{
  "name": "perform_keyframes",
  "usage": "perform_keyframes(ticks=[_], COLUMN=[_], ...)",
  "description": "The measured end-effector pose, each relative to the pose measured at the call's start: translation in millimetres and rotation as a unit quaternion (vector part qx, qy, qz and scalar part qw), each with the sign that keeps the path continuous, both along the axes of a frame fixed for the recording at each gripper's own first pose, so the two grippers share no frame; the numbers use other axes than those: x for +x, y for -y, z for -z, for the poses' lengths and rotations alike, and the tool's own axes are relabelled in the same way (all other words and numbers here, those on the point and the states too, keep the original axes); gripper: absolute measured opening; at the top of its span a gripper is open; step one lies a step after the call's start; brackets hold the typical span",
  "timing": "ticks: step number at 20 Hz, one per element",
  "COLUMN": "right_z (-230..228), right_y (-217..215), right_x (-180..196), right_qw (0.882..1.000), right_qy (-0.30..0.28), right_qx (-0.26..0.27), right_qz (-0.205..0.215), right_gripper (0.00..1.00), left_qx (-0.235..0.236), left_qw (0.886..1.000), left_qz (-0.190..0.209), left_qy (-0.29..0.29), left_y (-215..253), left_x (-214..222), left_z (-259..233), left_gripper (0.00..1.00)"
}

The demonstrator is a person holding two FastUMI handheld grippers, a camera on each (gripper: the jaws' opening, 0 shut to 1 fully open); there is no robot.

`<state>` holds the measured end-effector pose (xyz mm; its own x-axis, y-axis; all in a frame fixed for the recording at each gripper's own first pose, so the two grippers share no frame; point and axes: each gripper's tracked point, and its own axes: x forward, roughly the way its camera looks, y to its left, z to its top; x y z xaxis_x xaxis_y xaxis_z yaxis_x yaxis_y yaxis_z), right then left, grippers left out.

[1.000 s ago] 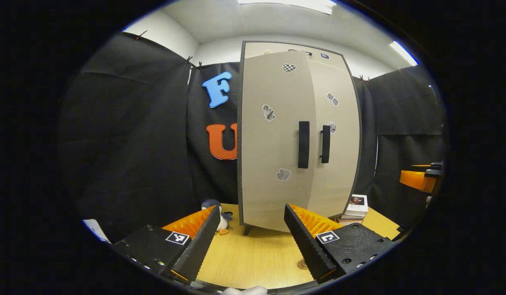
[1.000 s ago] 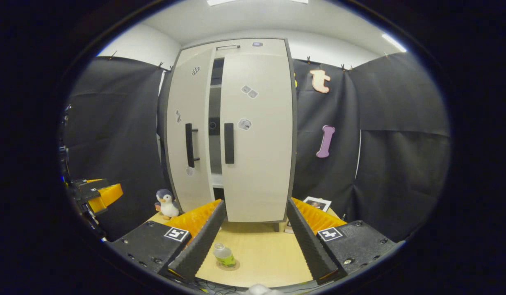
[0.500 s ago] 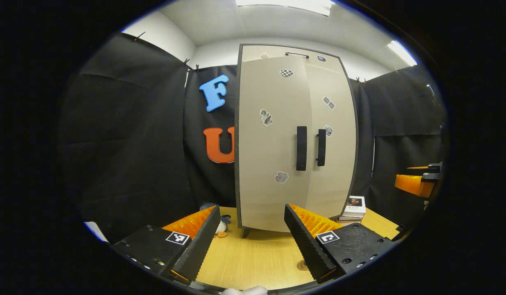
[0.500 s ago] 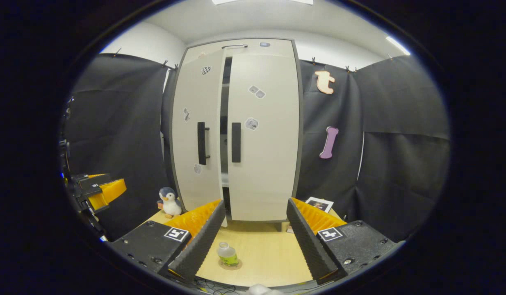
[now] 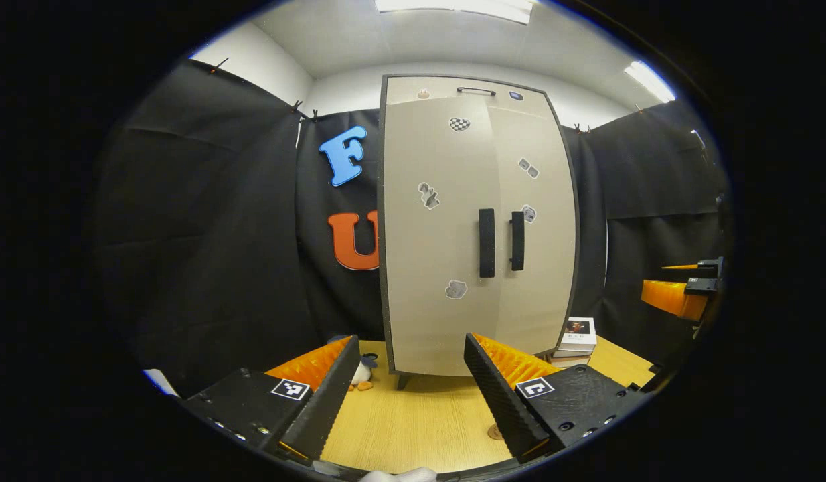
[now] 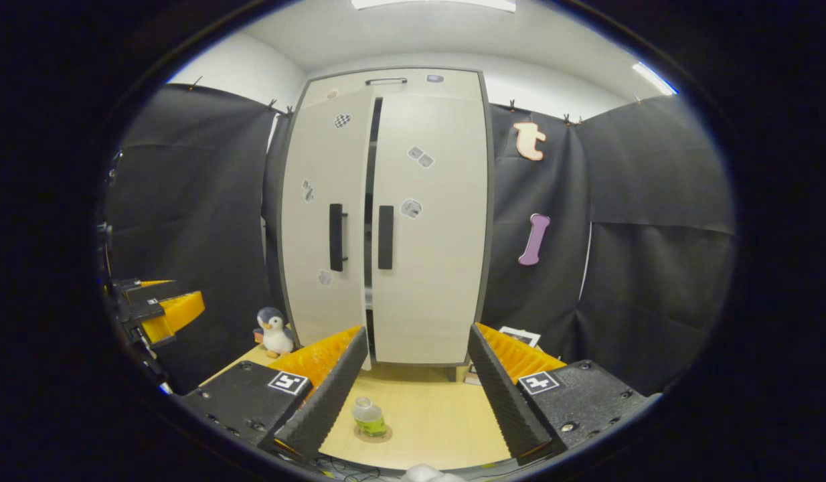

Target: Grasp the bottle in the cabinet with the left hand and place it on the coaster, then close the right door with the right hand and the left door with the left hand.

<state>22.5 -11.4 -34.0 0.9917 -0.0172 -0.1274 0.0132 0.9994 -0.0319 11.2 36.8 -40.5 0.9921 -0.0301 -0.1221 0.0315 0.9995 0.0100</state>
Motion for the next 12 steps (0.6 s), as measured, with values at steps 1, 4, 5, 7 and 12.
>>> perform_keyframes(ticks=[1, 4, 5, 7, 12], right_z=[0.1, 1.2, 0.7, 1.0, -3.4], right_y=[-0.8, -2.7, -2.7, -2.3, -3.8], right_x=[0.0, -1.5, -1.9, -2.2, -1.9], right_qw=[1.0, 1.0, 1.0, 1.0, 1.0], right_qy=[-0.001, -0.002, -0.002, -0.003, -0.001], right_qx=[0.0, -0.002, -0.002, -0.001, -0.003], right_qz=[0.0, 0.001, 0.001, 0.0, -0.001], right_gripper=[0.99, 0.99, 0.99, 0.99, 0.99], left_qx=[0.001, -0.004, -0.005, -0.006, -0.006], left_qw=[1.0, 1.0, 1.0, 1.0, 1.0], left_qz=[0.0, 0.0, -0.001, -0.003, -0.005], left_qy=[-0.001, 0.0, 0.0, -0.001, 0.0], left_y=[-0.8, -2.5, -2.9, -4.6, -5.5], left_x=[0.1, -1.3, -1.0, -2.1, -2.1], left_z=[-0.2, -0.8, -0.8, -0.2, -2.2], left_gripper=[0.96, 0.96, 0.96, 0.96, 0.96])
